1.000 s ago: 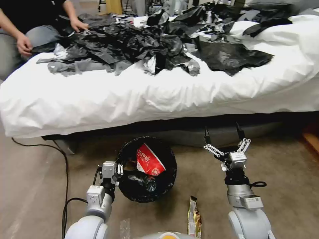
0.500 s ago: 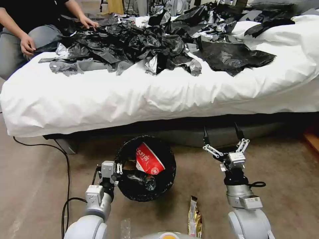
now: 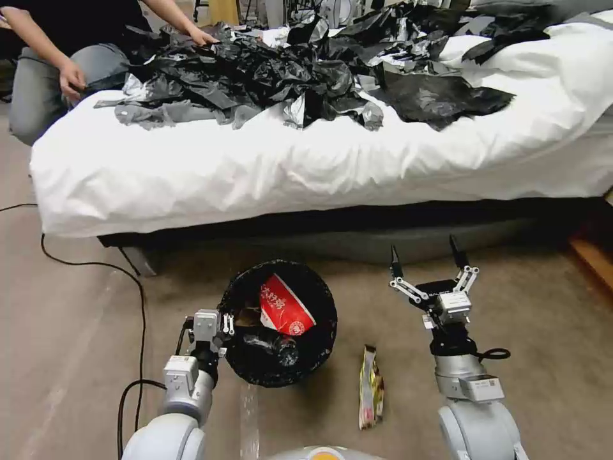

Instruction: Pick up the trash bin, then pick up the garbage from the floor and place it into the trash bin.

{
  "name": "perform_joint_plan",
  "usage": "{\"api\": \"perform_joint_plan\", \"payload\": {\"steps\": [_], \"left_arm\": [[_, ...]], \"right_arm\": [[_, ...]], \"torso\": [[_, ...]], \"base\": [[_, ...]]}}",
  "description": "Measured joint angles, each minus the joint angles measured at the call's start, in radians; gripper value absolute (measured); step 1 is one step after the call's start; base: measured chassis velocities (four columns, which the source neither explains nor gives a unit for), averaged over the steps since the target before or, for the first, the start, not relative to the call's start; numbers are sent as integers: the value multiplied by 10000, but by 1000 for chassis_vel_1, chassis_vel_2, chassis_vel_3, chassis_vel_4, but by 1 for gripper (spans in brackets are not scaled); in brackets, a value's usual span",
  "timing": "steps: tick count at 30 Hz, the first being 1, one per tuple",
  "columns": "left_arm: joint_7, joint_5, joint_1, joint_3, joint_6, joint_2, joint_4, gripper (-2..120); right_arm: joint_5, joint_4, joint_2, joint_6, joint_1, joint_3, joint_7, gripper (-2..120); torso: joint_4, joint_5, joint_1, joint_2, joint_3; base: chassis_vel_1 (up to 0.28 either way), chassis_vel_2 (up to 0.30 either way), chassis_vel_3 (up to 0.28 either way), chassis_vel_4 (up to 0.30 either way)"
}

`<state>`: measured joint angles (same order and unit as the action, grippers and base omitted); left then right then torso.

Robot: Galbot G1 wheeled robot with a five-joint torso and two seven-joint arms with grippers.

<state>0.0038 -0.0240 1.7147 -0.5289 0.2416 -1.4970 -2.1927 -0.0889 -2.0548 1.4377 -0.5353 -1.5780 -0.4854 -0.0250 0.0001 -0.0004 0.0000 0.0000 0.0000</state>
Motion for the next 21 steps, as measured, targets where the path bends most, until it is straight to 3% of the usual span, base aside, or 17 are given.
{"api": "perform_joint_plan", "payload": {"steps": [10, 21], "left_arm": [[-1, 0, 1, 4, -6, -6, 2, 0], [-1, 1, -12, 6, -12, -9, 4, 0]], "right_arm": [[8, 50, 29, -152, 86, -10, 66, 100], [15, -10, 27, -159, 102, -32, 64, 100]], "torso": [[0, 3, -2, 1, -3], [0, 4, 1, 0, 1]], "base": [[256, -230, -253, 256], [-21, 11, 15, -17]]}}
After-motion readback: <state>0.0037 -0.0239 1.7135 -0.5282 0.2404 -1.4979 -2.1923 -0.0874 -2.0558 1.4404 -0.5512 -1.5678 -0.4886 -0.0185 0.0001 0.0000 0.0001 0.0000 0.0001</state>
